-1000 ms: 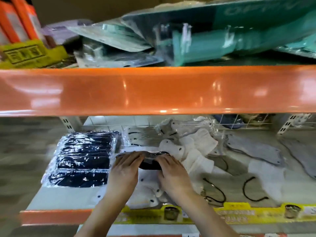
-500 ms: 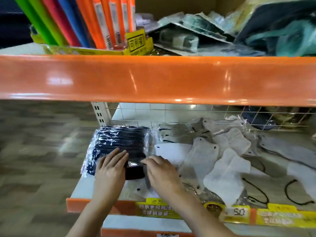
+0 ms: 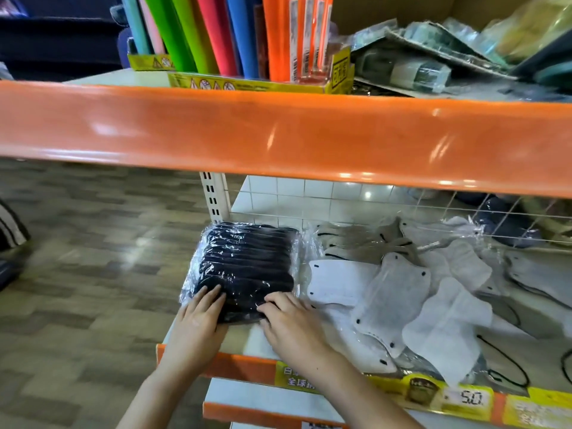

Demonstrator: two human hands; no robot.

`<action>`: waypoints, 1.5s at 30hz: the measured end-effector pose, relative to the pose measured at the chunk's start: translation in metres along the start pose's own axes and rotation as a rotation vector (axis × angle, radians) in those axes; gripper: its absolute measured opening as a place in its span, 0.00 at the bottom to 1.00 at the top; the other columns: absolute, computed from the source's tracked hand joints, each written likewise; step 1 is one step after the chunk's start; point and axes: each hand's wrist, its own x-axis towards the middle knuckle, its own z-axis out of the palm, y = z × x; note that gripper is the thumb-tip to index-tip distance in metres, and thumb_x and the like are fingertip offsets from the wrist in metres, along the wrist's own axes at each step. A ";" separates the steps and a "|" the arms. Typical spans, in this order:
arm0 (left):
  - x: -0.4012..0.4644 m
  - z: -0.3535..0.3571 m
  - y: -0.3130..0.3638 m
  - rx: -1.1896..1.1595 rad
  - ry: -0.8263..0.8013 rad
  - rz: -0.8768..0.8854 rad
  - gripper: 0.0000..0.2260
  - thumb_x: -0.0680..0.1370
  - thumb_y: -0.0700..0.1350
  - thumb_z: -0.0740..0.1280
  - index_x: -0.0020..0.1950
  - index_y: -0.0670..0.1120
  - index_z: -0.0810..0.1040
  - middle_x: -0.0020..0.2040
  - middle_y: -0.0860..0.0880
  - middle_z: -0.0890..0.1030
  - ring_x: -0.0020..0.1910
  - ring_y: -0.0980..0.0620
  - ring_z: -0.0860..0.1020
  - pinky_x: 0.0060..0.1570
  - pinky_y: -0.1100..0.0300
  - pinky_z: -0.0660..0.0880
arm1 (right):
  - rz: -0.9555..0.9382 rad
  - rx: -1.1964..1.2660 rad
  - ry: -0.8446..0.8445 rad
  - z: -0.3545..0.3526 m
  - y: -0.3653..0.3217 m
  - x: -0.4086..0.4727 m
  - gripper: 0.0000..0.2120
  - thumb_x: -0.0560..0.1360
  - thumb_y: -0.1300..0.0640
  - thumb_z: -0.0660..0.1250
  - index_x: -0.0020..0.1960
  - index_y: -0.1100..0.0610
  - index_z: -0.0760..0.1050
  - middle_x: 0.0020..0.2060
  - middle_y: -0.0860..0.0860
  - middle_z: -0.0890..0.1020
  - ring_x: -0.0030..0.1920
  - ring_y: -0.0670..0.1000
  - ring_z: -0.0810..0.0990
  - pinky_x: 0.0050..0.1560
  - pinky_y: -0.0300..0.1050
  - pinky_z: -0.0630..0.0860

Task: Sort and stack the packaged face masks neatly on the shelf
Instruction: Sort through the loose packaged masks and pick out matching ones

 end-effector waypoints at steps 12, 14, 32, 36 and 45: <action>0.015 -0.022 0.005 -0.119 -0.239 -0.069 0.58 0.57 0.82 0.35 0.78 0.49 0.55 0.78 0.53 0.50 0.77 0.51 0.46 0.74 0.55 0.48 | 0.093 -0.065 -0.080 0.006 -0.005 0.007 0.18 0.64 0.46 0.76 0.52 0.48 0.79 0.57 0.48 0.78 0.58 0.51 0.77 0.53 0.49 0.77; 0.015 -0.017 0.005 -0.110 -0.177 -0.066 0.47 0.68 0.76 0.51 0.78 0.47 0.55 0.78 0.50 0.52 0.77 0.49 0.49 0.74 0.54 0.50 | 0.074 -0.076 -0.080 0.007 -0.005 0.007 0.19 0.65 0.45 0.74 0.54 0.49 0.79 0.59 0.48 0.78 0.59 0.51 0.77 0.55 0.49 0.76; 0.029 -0.015 0.011 -0.352 0.124 -0.457 0.24 0.78 0.46 0.66 0.70 0.37 0.67 0.63 0.35 0.74 0.63 0.36 0.71 0.58 0.44 0.68 | 0.127 -0.066 -0.199 -0.001 -0.008 0.014 0.28 0.79 0.43 0.58 0.74 0.55 0.60 0.77 0.55 0.52 0.77 0.55 0.47 0.74 0.58 0.44; 0.029 -0.014 0.009 -0.362 0.147 -0.513 0.25 0.78 0.46 0.65 0.71 0.37 0.65 0.66 0.35 0.72 0.65 0.35 0.69 0.58 0.42 0.67 | 0.147 -0.050 -0.192 -0.001 -0.010 0.017 0.27 0.79 0.43 0.59 0.73 0.55 0.60 0.77 0.54 0.52 0.77 0.54 0.48 0.74 0.57 0.44; 0.032 -0.013 0.008 -0.463 0.118 -0.575 0.24 0.80 0.47 0.63 0.72 0.38 0.62 0.68 0.35 0.69 0.66 0.36 0.68 0.61 0.44 0.66 | 0.356 -0.066 -0.031 0.014 -0.010 0.015 0.33 0.57 0.41 0.80 0.57 0.57 0.79 0.60 0.58 0.79 0.59 0.59 0.79 0.52 0.51 0.80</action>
